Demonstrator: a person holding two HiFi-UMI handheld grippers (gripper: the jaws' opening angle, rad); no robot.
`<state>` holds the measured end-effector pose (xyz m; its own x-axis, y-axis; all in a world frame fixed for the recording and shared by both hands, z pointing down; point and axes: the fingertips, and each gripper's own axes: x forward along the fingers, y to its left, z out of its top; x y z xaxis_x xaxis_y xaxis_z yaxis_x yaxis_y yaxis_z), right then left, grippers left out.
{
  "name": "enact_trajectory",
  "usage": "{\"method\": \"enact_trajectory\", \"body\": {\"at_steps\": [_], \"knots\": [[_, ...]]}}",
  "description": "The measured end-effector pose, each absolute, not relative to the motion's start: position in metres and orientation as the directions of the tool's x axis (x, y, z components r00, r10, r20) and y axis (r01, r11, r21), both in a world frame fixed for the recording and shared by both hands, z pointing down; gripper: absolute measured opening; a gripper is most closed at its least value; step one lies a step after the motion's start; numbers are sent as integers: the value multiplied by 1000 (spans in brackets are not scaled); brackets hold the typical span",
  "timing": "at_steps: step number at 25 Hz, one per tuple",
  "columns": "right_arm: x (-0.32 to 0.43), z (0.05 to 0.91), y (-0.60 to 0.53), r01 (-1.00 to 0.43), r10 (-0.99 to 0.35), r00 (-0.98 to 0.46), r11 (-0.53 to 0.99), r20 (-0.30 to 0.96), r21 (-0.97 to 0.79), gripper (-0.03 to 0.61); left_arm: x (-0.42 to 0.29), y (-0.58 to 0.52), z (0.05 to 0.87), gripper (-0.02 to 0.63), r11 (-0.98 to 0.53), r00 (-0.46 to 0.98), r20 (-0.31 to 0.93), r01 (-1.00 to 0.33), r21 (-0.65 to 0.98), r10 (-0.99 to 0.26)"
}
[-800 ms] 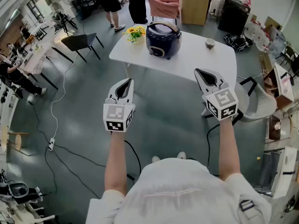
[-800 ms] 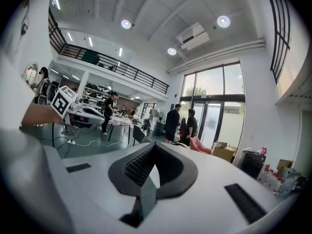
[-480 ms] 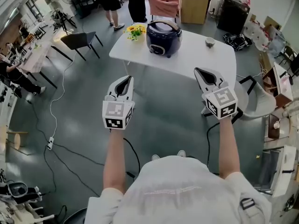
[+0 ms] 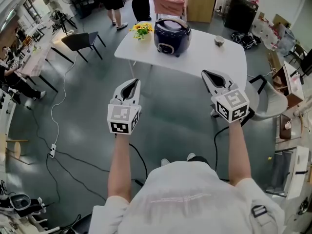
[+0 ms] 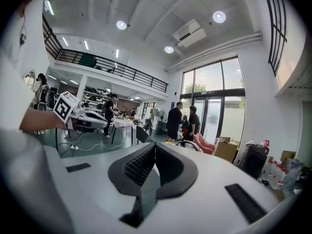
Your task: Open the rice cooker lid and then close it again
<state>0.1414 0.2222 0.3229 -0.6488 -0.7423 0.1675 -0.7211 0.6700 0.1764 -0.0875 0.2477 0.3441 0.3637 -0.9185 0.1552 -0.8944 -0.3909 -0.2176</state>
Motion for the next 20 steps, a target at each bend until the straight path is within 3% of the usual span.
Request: {"method": "enact_trajectory", "body": {"at_steps": [5,7,10,15,20], "knots": [[128,325,234,-733,-750,-640,661,170,159,42,-101,254,348,26,-414,386,164,-885,-214,-908],[122,326,240,-733,-747,-642,664,170,148,110,-106,258,349,125,-422,396,158,-884,-200,-905],[116,324,248,-736,-747,-647,665,154,130,174,-113,262,349,183,-432,408,154,-882,-190,-900],[112,327,256,-737,-750,-641,661,165,142,173,-116,267,352,187,-447,424,152,-876,-179,-893],[109,334,256,-736,-749,-635,661,190,148,244,-117,266,358,213,-459,433,166,-871,-175,-886]]}}
